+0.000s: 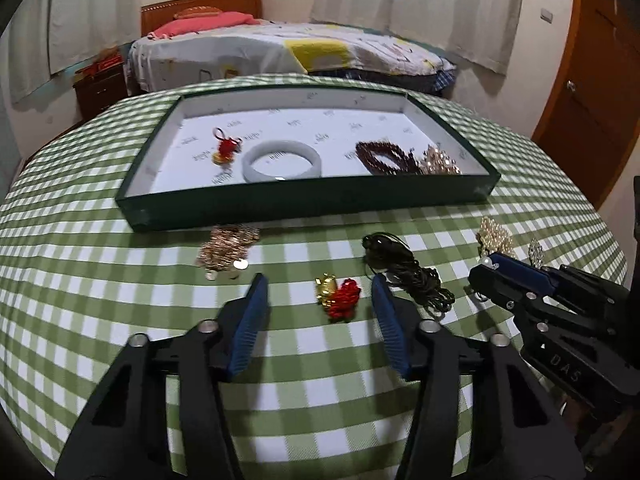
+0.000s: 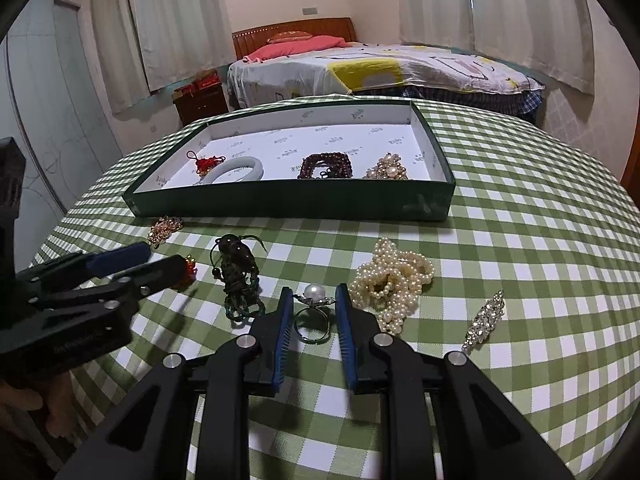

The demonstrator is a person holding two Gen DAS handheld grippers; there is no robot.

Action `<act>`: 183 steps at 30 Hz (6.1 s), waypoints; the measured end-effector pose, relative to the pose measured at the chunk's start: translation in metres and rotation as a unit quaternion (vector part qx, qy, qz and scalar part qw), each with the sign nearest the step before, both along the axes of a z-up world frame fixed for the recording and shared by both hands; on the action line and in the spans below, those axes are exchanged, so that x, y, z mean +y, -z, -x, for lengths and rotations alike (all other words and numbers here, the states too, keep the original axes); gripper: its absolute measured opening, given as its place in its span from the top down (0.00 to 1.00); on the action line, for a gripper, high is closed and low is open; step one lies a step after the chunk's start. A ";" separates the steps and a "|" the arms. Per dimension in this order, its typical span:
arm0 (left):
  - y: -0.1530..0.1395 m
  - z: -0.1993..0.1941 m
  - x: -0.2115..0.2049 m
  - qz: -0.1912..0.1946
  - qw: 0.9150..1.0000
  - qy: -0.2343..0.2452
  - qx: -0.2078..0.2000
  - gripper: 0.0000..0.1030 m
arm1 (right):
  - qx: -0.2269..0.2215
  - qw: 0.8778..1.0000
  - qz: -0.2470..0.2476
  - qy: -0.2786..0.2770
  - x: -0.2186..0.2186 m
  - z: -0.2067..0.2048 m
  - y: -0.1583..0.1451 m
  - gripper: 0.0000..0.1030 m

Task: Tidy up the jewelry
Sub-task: 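Grasp the red charm with the left tool while the right tool grasps the silver ring, then carry the red charm and pearl ring into the box and open both tools, then withdraw both tools and grasp the gold chain cluster with the left tool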

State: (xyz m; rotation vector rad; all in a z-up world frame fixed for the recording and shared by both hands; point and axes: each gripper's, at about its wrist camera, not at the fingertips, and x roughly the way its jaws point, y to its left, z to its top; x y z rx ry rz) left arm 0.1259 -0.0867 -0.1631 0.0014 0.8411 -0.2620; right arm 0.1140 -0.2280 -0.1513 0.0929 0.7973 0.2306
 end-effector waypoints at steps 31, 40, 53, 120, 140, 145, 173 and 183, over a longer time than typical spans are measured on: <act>-0.011 0.008 0.020 0.011 1.000 -0.009 -0.021 0.90 | -0.014 1.000 0.007 -0.003 0.007 0.003 -0.008 0.78; -0.022 0.010 0.027 0.015 0.999 -0.015 -0.034 0.90 | -0.018 1.000 0.006 -0.002 0.008 0.004 -0.011 0.78; -0.059 -0.001 0.034 0.036 0.997 -0.020 -0.071 0.90 | -0.055 0.998 -0.009 0.008 0.001 -0.006 -0.045 0.78; -0.073 -0.140 0.013 0.032 0.997 -0.045 -0.059 0.47 | -0.062 0.997 0.012 0.044 -0.021 -0.131 -0.072 0.71; -0.048 -0.035 0.070 0.025 0.994 -0.095 -0.043 0.41 | -0.038 0.999 0.014 0.033 -0.006 -0.031 -0.046 0.69; -0.028 -0.027 0.064 0.011 0.996 -0.088 -0.022 0.42 | -0.025 0.999 0.019 0.031 -0.004 -0.017 -0.031 0.69; 0.000 -0.049 0.052 0.000 0.998 -0.061 0.025 0.85 | -0.006 0.999 0.012 0.033 -0.009 -0.020 -0.015 0.69; -0.018 -0.030 0.062 0.006 0.998 -0.062 0.001 0.88 | -0.004 1.000 0.012 0.013 0.005 -0.018 -0.015 0.69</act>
